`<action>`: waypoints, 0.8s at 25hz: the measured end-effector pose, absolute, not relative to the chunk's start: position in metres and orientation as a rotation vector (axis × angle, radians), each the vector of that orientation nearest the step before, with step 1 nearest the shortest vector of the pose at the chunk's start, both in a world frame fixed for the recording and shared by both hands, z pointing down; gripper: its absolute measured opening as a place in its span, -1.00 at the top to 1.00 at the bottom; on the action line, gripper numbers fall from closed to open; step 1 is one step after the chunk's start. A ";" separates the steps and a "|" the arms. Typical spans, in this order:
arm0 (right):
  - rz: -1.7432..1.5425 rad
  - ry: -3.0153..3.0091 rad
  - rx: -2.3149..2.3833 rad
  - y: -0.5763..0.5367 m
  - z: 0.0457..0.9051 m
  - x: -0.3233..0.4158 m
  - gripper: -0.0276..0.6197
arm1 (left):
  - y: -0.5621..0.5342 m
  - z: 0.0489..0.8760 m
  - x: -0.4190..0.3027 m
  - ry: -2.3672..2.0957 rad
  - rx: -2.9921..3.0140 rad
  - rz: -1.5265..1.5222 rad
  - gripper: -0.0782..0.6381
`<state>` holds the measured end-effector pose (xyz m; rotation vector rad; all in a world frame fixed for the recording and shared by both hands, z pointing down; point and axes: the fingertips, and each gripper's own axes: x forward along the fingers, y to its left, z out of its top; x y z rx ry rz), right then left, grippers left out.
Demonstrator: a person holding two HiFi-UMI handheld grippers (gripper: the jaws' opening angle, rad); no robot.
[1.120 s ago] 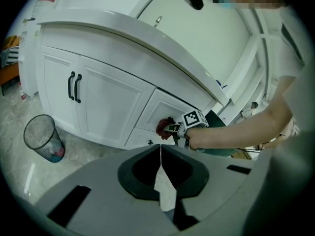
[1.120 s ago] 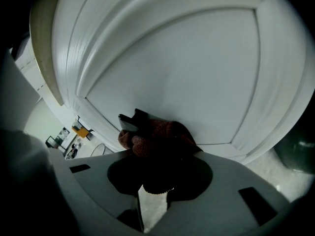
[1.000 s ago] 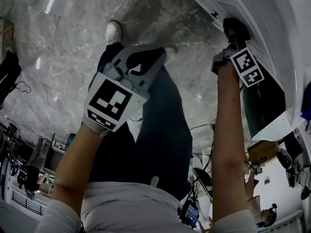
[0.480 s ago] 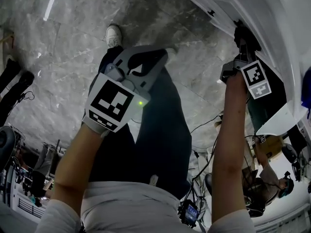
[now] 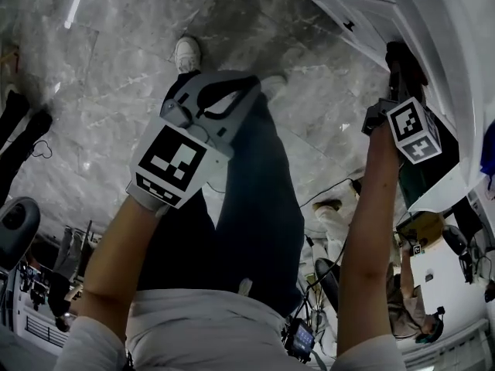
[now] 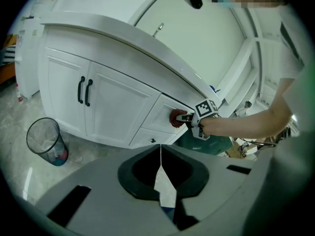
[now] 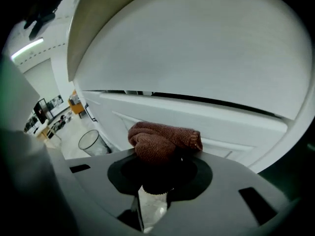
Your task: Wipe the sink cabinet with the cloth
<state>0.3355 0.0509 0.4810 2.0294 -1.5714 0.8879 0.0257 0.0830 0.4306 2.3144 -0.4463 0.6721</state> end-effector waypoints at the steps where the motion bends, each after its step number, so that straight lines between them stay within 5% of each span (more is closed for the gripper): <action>1: 0.877 -1.554 2.023 0.047 0.481 0.333 0.59 | 0.080 0.432 0.020 -0.453 2.309 0.669 0.75; 20: 0.882 -1.507 1.994 -0.009 0.482 0.267 0.59 | 0.040 0.441 -0.057 -0.509 2.269 0.640 0.75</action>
